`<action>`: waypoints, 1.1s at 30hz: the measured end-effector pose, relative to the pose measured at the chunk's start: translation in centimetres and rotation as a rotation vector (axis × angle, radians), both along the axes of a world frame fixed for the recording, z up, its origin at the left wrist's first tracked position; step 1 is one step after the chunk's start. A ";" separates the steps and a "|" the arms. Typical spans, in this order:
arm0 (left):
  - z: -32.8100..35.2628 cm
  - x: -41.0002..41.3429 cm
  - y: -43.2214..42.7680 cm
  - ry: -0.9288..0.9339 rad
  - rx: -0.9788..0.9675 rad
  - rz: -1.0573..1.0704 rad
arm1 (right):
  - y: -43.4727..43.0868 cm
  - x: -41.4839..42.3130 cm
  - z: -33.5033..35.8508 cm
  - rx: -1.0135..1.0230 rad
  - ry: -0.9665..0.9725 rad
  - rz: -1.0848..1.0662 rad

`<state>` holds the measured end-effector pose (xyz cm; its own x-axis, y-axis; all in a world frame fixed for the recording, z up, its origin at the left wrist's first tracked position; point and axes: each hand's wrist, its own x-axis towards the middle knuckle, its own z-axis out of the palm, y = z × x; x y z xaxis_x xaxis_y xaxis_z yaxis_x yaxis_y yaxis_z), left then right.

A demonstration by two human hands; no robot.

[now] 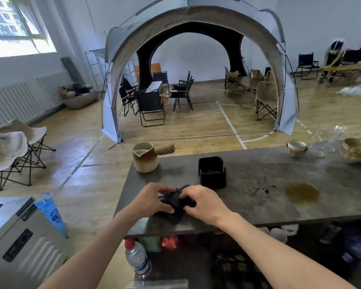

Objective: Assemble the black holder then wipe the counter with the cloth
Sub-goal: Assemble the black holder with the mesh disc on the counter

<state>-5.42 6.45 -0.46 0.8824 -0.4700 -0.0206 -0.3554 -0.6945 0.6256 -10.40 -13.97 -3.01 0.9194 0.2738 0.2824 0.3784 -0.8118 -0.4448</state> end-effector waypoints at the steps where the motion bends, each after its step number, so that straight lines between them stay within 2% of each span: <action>1: 0.0 0.2 0.0 -0.019 -0.039 -0.005 | -0.2 -0.1 0.2 0.032 -0.040 -0.014; 4: 0.6 1.1 -0.2 -0.137 -0.119 0.003 | -0.8 -0.1 1.3 0.184 -0.101 -0.023; 6: 1.5 1.7 -0.7 -0.171 -0.175 0.041 | -1.2 0.1 2.6 0.430 -0.058 -0.043; 10: 3.4 2.3 -2.7 -0.035 -0.368 0.087 | -3.4 1.4 5.7 0.905 0.076 -0.239; 13: 4.1 2.6 -5.2 0.128 -0.438 0.123 | -5.7 2.1 7.1 1.082 0.309 -0.370; 19: 3.9 4.4 -8.6 0.438 -0.530 0.234 | -7.8 3.5 7.2 1.141 0.498 -0.494; 23: 5.1 5.6 -9.9 0.535 -0.541 0.240 | -9.5 5.1 7.9 1.046 0.531 -0.556; 29: 5.4 8.8 -12.6 0.504 -0.307 0.321 | -11.9 7.5 8.0 0.824 0.668 -0.630; 33: 3.4 9.7 -13.2 0.586 -0.164 0.352 | -12.5 8.2 6.0 0.793 0.723 -0.658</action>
